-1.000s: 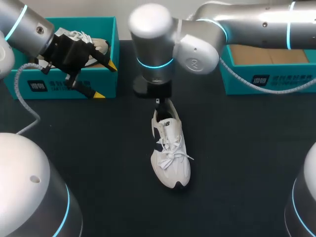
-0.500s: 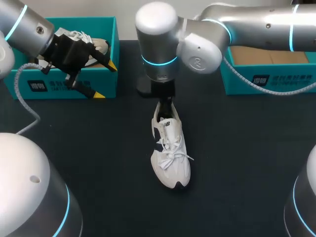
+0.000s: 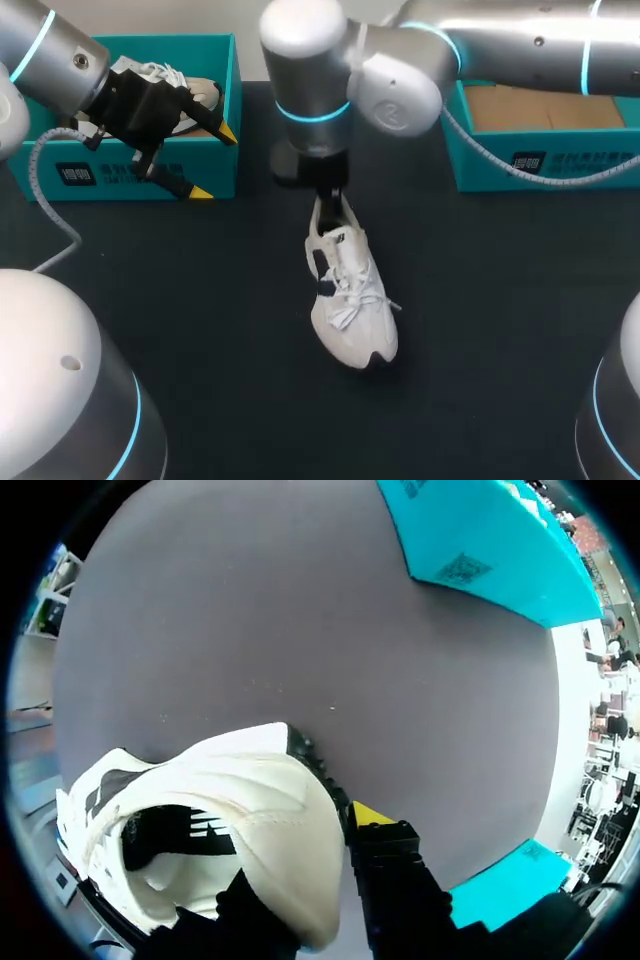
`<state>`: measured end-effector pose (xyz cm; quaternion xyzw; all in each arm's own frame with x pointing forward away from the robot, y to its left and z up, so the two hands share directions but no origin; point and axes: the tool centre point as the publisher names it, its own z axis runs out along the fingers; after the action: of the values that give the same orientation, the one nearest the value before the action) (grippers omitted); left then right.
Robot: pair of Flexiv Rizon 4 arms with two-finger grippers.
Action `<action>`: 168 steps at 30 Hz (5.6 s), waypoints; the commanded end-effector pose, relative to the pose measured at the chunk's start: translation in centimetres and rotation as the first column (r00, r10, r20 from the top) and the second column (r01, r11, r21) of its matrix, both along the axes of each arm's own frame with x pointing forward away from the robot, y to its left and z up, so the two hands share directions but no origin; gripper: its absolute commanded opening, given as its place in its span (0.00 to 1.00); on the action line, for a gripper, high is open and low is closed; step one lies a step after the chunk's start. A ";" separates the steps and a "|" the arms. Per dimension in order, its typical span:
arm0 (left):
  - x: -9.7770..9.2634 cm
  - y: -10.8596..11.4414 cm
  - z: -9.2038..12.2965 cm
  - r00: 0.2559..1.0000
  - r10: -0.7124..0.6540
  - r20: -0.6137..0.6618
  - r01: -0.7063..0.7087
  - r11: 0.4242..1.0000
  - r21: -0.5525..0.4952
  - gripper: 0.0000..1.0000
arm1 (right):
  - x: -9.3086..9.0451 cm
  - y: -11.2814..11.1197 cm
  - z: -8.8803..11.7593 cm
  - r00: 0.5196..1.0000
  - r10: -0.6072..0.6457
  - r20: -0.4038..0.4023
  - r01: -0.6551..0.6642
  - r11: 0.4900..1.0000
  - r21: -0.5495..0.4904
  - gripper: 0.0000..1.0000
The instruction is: Take the shoe out of the shoebox, open the shoe tongue, remove and reinsert the insole, then place the shoe into the shoebox
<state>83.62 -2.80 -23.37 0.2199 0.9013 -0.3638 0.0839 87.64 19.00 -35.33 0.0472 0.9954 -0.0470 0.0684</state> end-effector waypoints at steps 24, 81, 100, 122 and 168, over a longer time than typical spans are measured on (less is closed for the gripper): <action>-0.1 0.1 0.0 1.000 0.000 0.001 0.000 1.000 0.003 1.00 | 0.8 -3.3 21.0 0.994 0.093 0.050 -0.093 0.996 0.002 0.00; -0.1 0.1 0.0 1.000 0.000 0.001 0.000 1.000 0.003 1.00 | 12.5 -36.6 19.6 0.997 0.074 0.030 -0.072 0.996 -0.057 0.00; -0.1 0.1 0.0 1.000 0.000 0.001 0.000 1.000 0.003 1.00 | 12.8 -37.3 19.3 0.998 0.059 0.029 -0.057 0.996 -0.071 0.00; -0.1 0.1 0.0 1.000 0.000 0.001 0.000 1.000 0.003 1.00 | 19.8 -50.6 16.4 0.995 -0.096 0.030 0.100 0.980 -0.174 0.00; -0.1 0.1 0.0 1.000 0.000 0.001 0.000 1.000 0.003 1.00 | 17.8 -53.0 16.9 0.123 -0.992 0.009 0.992 0.124 0.033 0.00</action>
<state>83.62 -2.80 -23.37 0.2199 0.9012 -0.3638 0.0839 105.06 -34.00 -18.65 0.6963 0.7136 -0.0662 0.0402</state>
